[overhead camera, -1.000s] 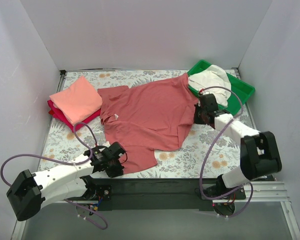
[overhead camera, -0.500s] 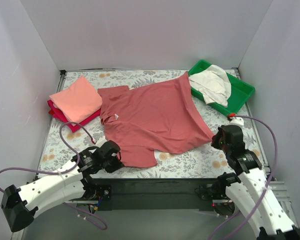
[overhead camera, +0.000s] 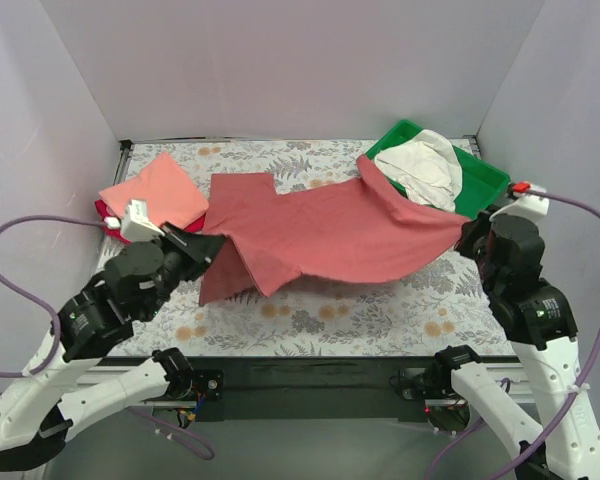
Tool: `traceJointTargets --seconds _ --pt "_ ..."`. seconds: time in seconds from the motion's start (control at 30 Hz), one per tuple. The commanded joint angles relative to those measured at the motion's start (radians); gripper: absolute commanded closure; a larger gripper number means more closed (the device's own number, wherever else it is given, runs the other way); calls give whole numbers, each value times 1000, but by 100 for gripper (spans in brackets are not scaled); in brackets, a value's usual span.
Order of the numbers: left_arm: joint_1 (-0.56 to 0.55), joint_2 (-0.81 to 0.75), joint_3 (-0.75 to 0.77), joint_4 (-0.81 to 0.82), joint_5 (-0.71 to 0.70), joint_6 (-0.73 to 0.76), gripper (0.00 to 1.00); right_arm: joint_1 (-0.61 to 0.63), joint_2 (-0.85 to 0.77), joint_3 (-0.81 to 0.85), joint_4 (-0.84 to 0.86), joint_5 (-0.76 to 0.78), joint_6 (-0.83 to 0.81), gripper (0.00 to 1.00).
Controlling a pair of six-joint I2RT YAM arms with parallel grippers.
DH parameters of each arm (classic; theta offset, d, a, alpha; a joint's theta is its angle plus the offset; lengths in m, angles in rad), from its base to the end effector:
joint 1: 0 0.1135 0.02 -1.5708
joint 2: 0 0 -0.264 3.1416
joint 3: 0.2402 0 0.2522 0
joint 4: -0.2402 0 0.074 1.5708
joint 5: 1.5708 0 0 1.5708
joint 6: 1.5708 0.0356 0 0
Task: Fold and stack the t-shirts
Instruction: Flatten the tshirt out
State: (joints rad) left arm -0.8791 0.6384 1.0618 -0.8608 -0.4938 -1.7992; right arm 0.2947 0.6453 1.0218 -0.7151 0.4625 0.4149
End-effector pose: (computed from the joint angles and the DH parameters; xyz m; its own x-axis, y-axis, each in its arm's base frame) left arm 0.0781 -0.0679 0.3815 -0.3326 -0.9430 0.0095 -0.3547 0.1157 -0.9278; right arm 0.1143 0.0181 0.3830 -0.2333 0.3062 -0.9229 0.2588 0.9345 0.2446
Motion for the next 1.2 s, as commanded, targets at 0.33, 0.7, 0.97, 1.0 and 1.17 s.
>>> traceJointTargets --seconds 0.33,0.7,0.97,1.0,1.17 --pt "5 288 808 206 -48 547 100 1 180 679 105 -31 -242 99" --pt "6 306 1081 281 276 626 100 0 128 943 103 -166 -275 99" --pt "31 392 1235 276 318 669 100 0 137 989 103 -197 -277 99" --pt "31 392 1227 292 307 676 100 0 145 992 105 -197 -275 99" --pt "31 455 1180 348 68 774 100 0 226 986 111 -139 -301 99"
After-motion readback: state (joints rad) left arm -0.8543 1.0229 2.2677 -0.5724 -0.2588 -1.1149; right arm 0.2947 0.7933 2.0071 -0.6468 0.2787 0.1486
